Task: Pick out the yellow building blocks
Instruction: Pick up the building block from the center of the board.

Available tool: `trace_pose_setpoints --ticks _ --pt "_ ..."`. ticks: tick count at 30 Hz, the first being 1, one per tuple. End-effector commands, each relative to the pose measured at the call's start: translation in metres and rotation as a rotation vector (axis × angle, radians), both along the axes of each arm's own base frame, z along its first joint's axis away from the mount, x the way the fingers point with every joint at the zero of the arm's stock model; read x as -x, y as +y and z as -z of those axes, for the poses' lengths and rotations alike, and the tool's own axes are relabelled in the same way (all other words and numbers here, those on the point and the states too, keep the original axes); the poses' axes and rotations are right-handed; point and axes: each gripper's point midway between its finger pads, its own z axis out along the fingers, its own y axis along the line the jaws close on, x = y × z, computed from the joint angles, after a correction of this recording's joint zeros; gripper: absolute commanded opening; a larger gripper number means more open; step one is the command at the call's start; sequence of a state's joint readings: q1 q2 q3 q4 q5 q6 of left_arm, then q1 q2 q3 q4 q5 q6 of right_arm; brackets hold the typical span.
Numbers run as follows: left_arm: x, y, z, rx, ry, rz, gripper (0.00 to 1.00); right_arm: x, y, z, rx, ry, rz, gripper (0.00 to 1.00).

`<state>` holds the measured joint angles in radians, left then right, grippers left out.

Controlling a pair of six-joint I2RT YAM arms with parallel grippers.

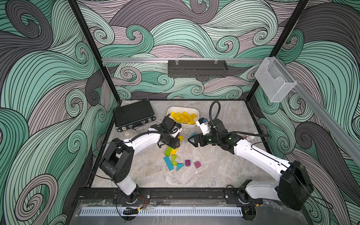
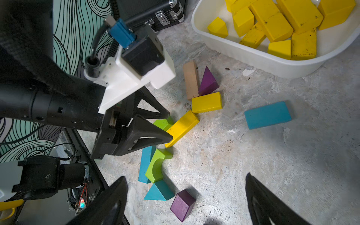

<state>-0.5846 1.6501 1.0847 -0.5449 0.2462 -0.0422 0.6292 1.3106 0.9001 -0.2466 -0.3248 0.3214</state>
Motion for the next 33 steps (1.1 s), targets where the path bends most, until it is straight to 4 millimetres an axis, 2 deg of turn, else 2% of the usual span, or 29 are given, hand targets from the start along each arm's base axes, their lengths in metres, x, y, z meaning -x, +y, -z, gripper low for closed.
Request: trace_pose_setpoints --ticks 1,7,18,33 --pt "0.000 -0.002 0.000 -0.027 0.012 0.016 0.46 0.000 -0.005 -0.007 0.016 -0.040 0.008 0.93" --pt "-0.002 -0.005 0.008 -0.064 0.037 0.035 0.43 0.001 -0.007 -0.005 0.015 -0.033 0.015 0.90" --pt "-0.015 0.002 0.031 -0.185 0.047 0.009 0.43 0.003 -0.014 -0.003 0.027 -0.036 0.041 0.90" --pt "-0.016 -0.003 0.046 -0.196 0.079 0.013 0.41 0.003 -0.018 0.001 0.044 -0.040 0.050 0.91"
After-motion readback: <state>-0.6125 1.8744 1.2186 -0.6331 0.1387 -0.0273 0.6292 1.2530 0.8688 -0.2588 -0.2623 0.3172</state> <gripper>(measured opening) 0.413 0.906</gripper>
